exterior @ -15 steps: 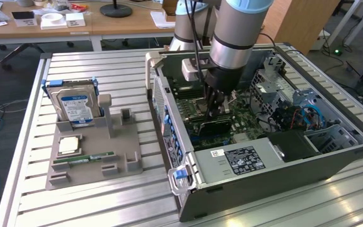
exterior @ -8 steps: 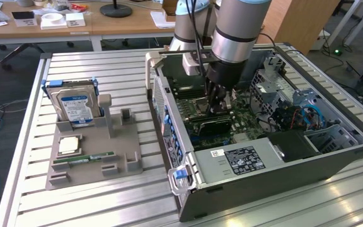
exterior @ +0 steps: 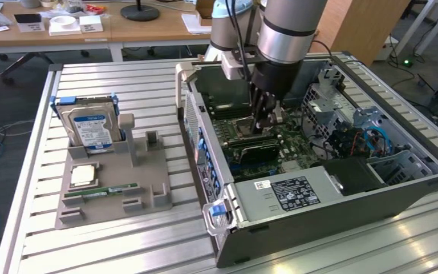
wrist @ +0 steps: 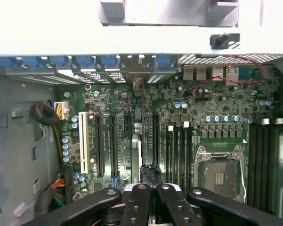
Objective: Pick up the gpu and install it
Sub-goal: 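Press down on the gpu until it lock into place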
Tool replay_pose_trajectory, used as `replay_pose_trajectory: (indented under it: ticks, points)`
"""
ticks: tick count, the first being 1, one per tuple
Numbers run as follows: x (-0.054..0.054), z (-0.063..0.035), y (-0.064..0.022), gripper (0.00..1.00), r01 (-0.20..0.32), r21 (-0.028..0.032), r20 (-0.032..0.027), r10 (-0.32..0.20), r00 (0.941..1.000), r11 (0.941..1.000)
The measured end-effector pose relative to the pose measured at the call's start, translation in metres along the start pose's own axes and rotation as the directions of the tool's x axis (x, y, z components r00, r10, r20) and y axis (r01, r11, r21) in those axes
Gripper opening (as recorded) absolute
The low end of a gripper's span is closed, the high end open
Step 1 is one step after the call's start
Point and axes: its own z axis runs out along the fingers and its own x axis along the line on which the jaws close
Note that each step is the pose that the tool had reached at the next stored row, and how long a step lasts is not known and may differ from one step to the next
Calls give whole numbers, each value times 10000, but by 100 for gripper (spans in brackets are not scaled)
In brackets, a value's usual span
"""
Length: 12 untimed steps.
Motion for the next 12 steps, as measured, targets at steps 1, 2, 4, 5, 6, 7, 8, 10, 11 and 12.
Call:
replay_pose_trajectory:
  ticks: [1,2,4,5,6,7,8,10,11,12]
  points:
    - [-1,-33,0,11,-2,0,0,2,10000,10000]
    - [-2,-65,0,11,-4,0,0,4,10000,10000]
    - [-3,-127,-1,11,-5,4,0,5,10000,10000]
    - [-4,-155,-1,11,-6,8,1,6,10000,10000]
    - [-5,-184,-2,11,-6,12,1,6,10000,10000]
    - [-6,-213,-2,11,-6,14,1,6,10000,10000]
    - [-6,-233,-2,11,-6,15,1,6,10000,10000]
    - [-7,-243,-2,11,-6,16,2,6,10000,10000]
    - [-7,-243,-2,11,-6,17,3,6,10000,10000]
    - [-7,-243,-2,11,-6,17,3,6,10000,10000]
